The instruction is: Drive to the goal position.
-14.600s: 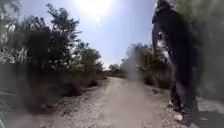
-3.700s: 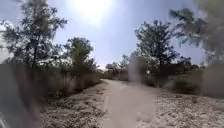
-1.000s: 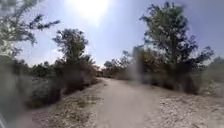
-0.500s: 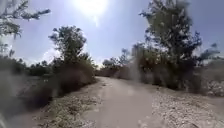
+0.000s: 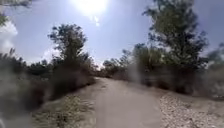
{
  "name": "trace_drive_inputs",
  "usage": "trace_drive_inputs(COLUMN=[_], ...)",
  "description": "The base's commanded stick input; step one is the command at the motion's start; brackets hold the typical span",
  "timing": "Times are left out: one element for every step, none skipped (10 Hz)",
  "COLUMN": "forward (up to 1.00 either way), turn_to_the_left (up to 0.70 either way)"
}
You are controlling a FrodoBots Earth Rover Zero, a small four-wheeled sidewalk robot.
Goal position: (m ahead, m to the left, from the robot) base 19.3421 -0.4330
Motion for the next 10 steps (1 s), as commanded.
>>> trace_drive_inputs(forward=[0.69,0.69,0.69,0.69,0.69,0.69,0.69,0.69,0.69,0.69], turn_to_the_left=[0.01,0.01,0.01,0.01,0.01,0.01,0.01,0.01,0.01,0.01])
